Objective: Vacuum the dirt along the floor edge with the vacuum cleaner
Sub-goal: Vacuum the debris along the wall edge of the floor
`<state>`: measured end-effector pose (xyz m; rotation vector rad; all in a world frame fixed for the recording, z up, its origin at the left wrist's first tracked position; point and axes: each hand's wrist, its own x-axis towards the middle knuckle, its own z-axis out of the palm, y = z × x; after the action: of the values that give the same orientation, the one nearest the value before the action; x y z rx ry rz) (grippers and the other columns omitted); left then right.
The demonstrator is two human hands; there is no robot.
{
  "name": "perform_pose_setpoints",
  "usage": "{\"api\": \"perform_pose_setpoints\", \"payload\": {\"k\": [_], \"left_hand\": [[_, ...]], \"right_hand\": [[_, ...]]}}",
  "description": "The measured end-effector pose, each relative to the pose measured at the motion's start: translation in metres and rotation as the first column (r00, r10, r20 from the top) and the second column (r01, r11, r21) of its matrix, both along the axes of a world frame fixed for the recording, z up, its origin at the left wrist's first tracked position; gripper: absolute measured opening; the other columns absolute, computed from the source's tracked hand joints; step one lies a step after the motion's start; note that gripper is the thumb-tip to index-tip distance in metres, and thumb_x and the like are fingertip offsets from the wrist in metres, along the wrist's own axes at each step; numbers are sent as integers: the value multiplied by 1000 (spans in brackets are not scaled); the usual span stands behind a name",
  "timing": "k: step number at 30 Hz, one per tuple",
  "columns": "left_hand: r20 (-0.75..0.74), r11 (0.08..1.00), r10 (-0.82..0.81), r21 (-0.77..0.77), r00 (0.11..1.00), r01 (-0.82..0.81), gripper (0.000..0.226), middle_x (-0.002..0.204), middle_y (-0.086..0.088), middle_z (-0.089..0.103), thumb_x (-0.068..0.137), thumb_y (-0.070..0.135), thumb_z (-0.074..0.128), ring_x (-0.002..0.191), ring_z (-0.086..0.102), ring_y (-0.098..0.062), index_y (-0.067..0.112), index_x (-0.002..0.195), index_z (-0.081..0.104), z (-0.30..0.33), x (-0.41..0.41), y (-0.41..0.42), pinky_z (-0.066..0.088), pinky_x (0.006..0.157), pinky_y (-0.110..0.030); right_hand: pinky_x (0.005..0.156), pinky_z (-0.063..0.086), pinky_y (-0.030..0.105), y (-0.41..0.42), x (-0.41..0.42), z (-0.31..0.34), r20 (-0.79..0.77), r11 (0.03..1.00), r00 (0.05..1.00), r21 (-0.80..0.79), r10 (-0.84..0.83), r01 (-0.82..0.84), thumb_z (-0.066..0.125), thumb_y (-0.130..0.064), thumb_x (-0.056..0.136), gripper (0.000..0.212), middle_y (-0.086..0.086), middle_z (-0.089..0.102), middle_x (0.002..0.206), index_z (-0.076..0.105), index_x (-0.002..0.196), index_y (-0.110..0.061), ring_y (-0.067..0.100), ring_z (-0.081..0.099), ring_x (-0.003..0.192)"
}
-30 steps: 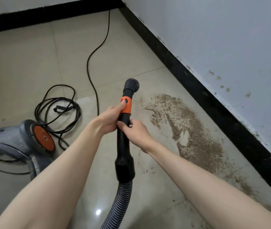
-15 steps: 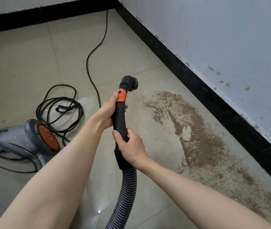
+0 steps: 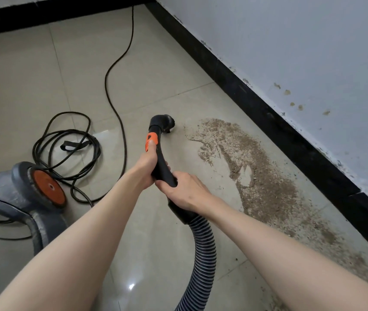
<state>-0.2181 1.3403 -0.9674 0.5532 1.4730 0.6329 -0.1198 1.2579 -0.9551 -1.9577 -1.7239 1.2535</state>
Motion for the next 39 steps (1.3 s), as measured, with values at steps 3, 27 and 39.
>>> {"api": "perform_pose_setpoints", "payload": {"k": [3,27,39], "left_hand": [[-38,999,-32,35,999,33,60,73,-9,51,94,62,35,63,53,-22,3,102,45,-1,3,-5,45,55,-30],[-77,977,-194,72,978,200,68,80,-7,52,99,56,27,67,53,-20,-2,130,45,-6,79,22,46,57,-29],[-140,939,-315,101,939,330,68,97,-11,53,98,55,30,72,53,-21,0,135,42,-10,149,24,46,62,-30]], "right_hand": [[83,54,42,-4,4,1,-43,1000,999,-16,-22,21,49,-58,91,34,9,70,98,48,85,-25,31,66,93],[77,53,40,11,68,-3,-82,986,983,-7,-164,164,46,-60,91,34,4,66,91,41,73,-32,29,65,88],[65,51,35,2,125,-11,-78,952,949,11,-305,307,49,-61,90,36,0,65,79,51,76,-28,21,64,76]]}}
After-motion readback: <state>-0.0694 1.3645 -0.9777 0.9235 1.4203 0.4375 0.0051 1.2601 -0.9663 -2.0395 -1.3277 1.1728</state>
